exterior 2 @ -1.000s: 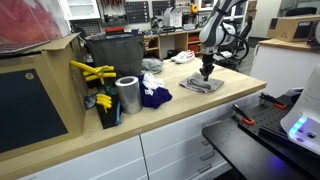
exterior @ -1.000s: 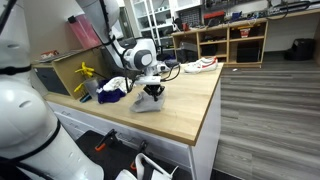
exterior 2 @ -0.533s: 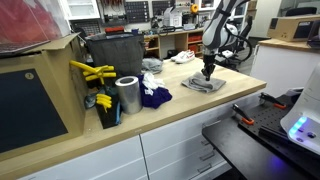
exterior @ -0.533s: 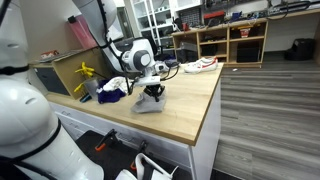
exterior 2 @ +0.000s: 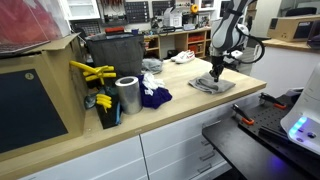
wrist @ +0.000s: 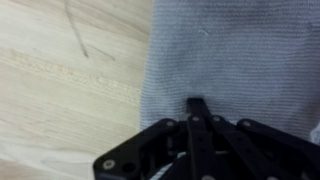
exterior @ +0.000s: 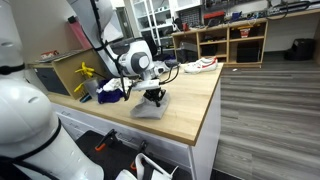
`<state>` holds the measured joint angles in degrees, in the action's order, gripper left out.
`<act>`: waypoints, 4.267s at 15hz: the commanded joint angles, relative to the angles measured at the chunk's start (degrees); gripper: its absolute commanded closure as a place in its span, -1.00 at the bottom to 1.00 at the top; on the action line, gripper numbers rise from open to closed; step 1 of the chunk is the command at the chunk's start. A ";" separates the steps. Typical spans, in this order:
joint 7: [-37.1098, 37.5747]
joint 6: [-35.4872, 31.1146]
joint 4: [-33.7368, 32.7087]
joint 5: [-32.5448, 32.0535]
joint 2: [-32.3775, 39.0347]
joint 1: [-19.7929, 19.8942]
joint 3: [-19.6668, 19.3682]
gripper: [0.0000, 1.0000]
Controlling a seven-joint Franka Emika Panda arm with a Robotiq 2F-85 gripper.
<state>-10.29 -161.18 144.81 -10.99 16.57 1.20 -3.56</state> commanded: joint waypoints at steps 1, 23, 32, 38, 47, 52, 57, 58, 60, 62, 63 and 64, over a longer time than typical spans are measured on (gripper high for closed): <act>0.10 -0.44 3.32 1.83 -2.91 0.47 1.87 1.00; -4.16 -1.23 -0.25 20.49 -2.30 0.40 17.25 1.00; -5.50 20.37 -4.43 18.02 -13.45 0.52 11.88 0.19; -4.82 38.20 -10.75 15.31 -20.22 0.03 6.19 -0.69; -4.85 52.23 -17.53 15.49 -25.39 -0.20 3.54 -1.00; -4.44 58.95 -21.49 14.90 -27.07 -0.57 3.64 -1.00; -4.15 64.75 -25.20 15.16 -28.05 -0.57 3.28 -1.00; -4.33 65.71 -25.97 15.36 -28.19 -0.49 3.08 -1.00; -4.40 67.40 -27.55 15.54 -28.34 -0.34 2.64 -1.00; -4.75 69.39 -29.41 15.70 -28.10 -0.36 2.25 -1.00; -4.97 70.11 -30.17 15.91 -28.11 -0.40 2.07 -1.00; -3.98 70.88 -30.90 16.04 -28.13 -0.33 2.03 -1.00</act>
<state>-15.32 -94.06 116.91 4.79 -11.48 1.28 -0.82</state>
